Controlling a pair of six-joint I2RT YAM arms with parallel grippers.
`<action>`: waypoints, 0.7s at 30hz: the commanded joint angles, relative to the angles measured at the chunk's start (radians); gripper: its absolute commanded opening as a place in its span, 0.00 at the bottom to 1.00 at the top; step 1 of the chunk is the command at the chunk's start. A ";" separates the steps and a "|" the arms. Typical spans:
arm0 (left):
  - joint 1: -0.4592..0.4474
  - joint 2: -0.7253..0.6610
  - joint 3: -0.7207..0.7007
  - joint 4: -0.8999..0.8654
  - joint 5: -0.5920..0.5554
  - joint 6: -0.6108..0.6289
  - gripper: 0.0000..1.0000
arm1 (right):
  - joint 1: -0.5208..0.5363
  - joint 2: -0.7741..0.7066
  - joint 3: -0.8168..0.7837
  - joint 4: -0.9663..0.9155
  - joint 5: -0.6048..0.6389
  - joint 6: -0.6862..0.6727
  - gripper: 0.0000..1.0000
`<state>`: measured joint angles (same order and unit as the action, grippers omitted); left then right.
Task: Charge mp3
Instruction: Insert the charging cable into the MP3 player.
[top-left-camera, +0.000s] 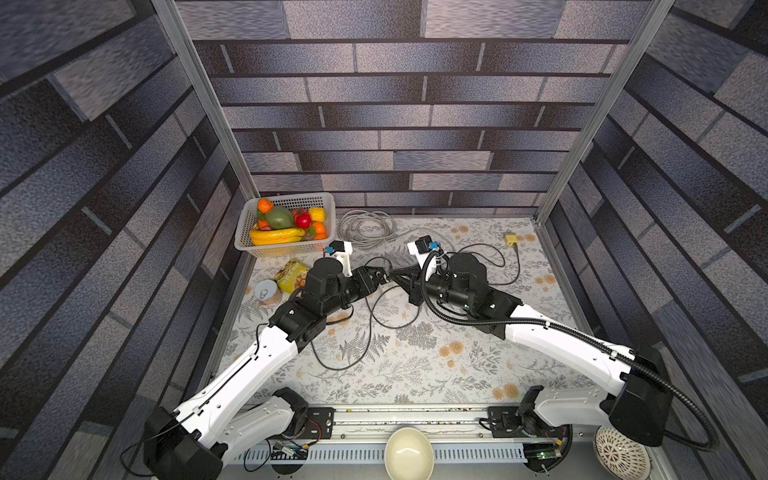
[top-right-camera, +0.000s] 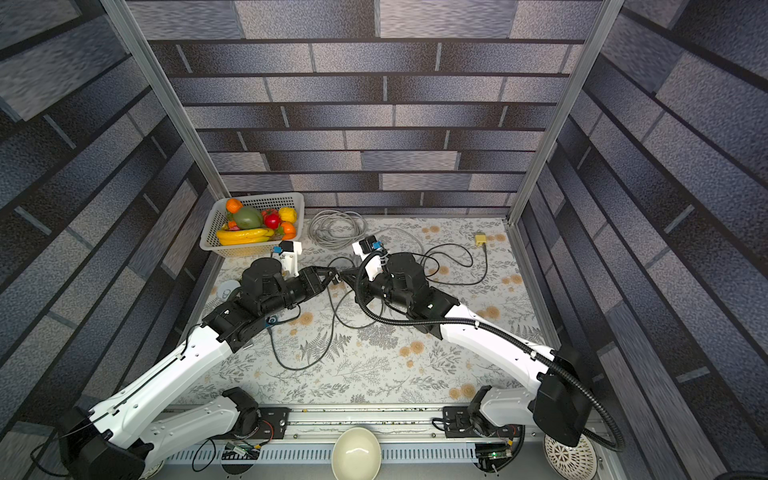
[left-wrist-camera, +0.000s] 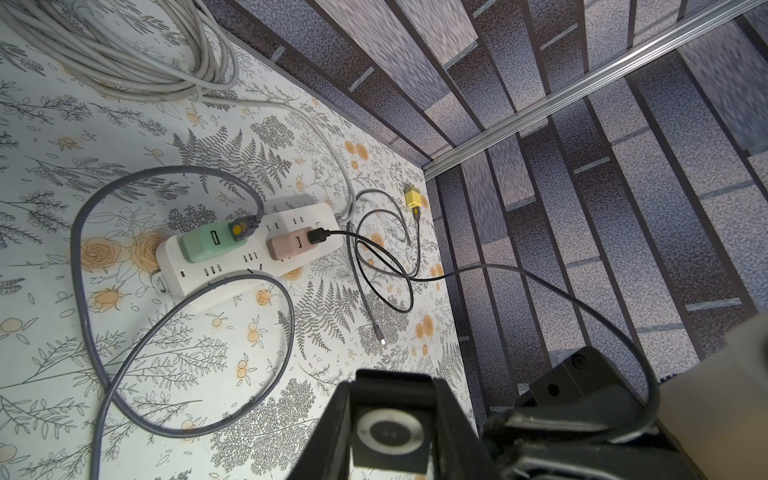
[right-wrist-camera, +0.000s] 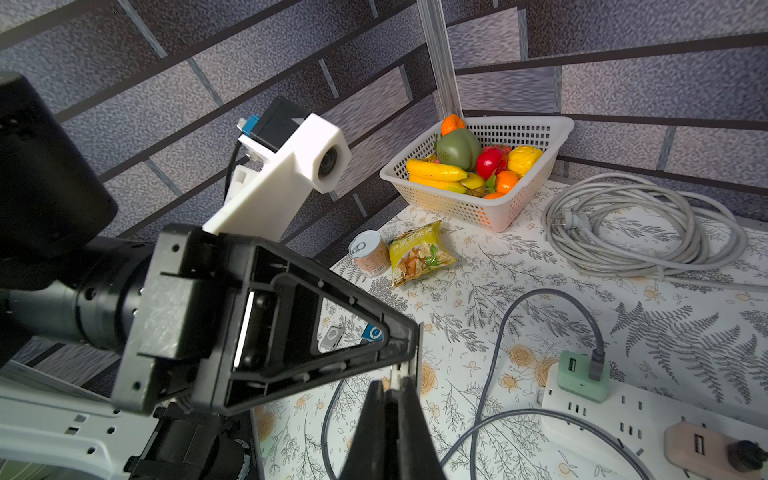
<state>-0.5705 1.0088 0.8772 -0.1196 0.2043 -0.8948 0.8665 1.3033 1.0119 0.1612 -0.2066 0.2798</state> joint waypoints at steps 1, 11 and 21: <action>-0.005 -0.034 -0.004 0.049 0.020 0.016 0.09 | 0.006 0.020 0.017 -0.011 0.020 0.003 0.00; -0.005 -0.063 -0.023 0.094 0.000 0.010 0.09 | 0.006 0.027 0.001 0.001 0.030 0.012 0.00; -0.008 -0.065 -0.046 0.188 0.009 -0.002 0.08 | 0.007 0.057 -0.003 0.030 0.007 0.057 0.00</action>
<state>-0.5678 0.9749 0.8310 -0.0586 0.1699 -0.8951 0.8665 1.3293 1.0119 0.2108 -0.2031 0.3141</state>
